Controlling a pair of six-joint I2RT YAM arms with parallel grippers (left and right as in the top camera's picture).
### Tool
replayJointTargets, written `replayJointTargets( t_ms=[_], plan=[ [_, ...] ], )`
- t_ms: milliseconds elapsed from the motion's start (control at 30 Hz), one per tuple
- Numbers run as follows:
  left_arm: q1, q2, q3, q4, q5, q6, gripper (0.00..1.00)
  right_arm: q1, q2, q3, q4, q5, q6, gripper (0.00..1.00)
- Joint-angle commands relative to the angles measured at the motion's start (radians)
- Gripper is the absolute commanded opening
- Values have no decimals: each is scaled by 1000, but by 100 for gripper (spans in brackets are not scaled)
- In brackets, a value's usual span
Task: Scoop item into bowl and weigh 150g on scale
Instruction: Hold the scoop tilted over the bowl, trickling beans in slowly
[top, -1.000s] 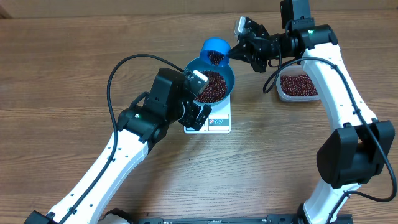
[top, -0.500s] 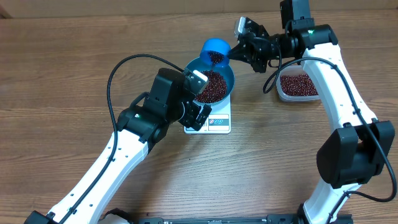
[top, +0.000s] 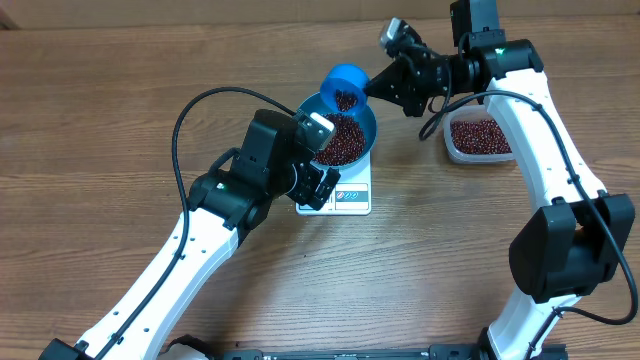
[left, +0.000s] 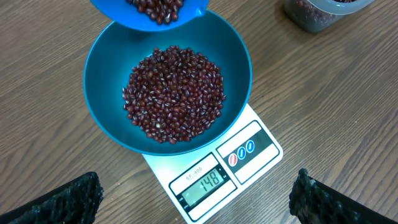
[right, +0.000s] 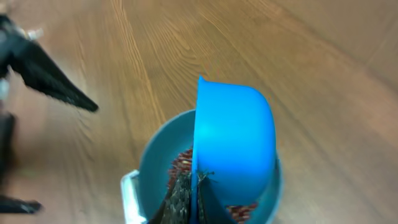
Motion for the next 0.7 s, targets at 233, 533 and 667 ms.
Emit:
replayJointTargets(
  t_ms=[233, 533, 667],
  plan=[
    [5, -2, -2, 3, 7, -14, 100, 5, -39, 33, 10, -39, 204, 4],
    [5, -2, -2, 3, 6, -14, 100, 5, -39, 33, 32, -39, 169, 4],
    [5, -2, -2, 3, 6, -14, 99, 5, -39, 33, 31, -38, 65, 4]
  ],
)
